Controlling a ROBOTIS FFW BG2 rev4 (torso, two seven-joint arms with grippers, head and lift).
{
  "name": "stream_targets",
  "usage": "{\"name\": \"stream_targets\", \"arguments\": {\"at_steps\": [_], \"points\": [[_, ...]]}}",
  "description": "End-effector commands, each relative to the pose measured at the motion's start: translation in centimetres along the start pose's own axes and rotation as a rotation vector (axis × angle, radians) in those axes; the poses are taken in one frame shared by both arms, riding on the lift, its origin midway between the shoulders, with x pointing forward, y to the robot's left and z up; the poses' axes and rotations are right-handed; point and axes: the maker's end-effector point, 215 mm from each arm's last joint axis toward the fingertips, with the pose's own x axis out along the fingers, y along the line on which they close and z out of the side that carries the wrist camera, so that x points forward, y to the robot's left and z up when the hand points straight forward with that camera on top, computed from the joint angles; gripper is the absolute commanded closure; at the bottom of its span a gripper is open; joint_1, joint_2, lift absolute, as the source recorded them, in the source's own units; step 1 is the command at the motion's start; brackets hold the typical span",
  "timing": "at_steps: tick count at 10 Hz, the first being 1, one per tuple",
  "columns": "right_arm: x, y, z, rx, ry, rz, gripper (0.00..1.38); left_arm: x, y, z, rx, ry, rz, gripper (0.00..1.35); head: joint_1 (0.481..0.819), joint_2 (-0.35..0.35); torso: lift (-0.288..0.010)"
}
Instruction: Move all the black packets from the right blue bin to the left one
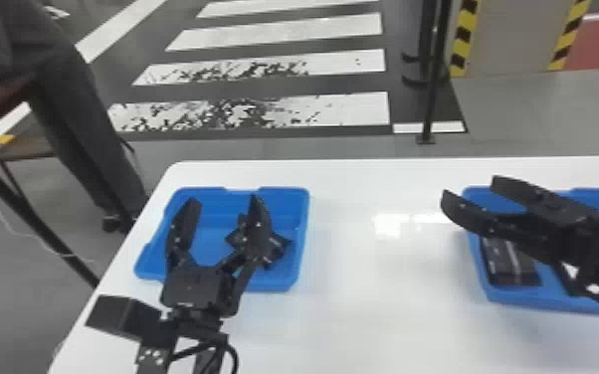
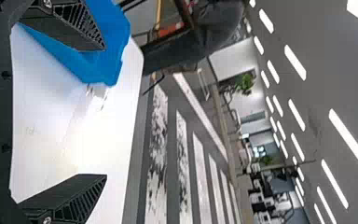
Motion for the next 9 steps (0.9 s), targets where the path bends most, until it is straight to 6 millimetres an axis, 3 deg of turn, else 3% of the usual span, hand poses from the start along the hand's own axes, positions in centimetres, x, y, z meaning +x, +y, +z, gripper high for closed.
{"name": "stream_targets", "arguments": {"at_steps": [1,4,8,9], "points": [[-1.8,-4.3,-2.0,-0.007,0.083,-0.124,0.06,-1.7,-1.5,1.1,-0.046,0.033,-0.022,0.18,0.695,0.150,-0.140],[-3.0,-8.6,-6.6,0.023,0.199,-0.252,0.09,-2.8,-2.1,0.2,-0.073,0.080,-0.035,0.18,0.695,0.019,-0.140],[-3.3,-12.0,-11.5,0.075,0.290,-0.344,0.10,-3.0,-2.0,0.2,-0.068,0.080,-0.040,0.18,0.695,-0.015,-0.140],[-2.6,-12.4,-11.9,0.081,0.295,-0.341,0.10,-3.0,-1.9,0.3,-0.067,0.078,-0.039,0.18,0.695,-0.022,-0.140]]}}
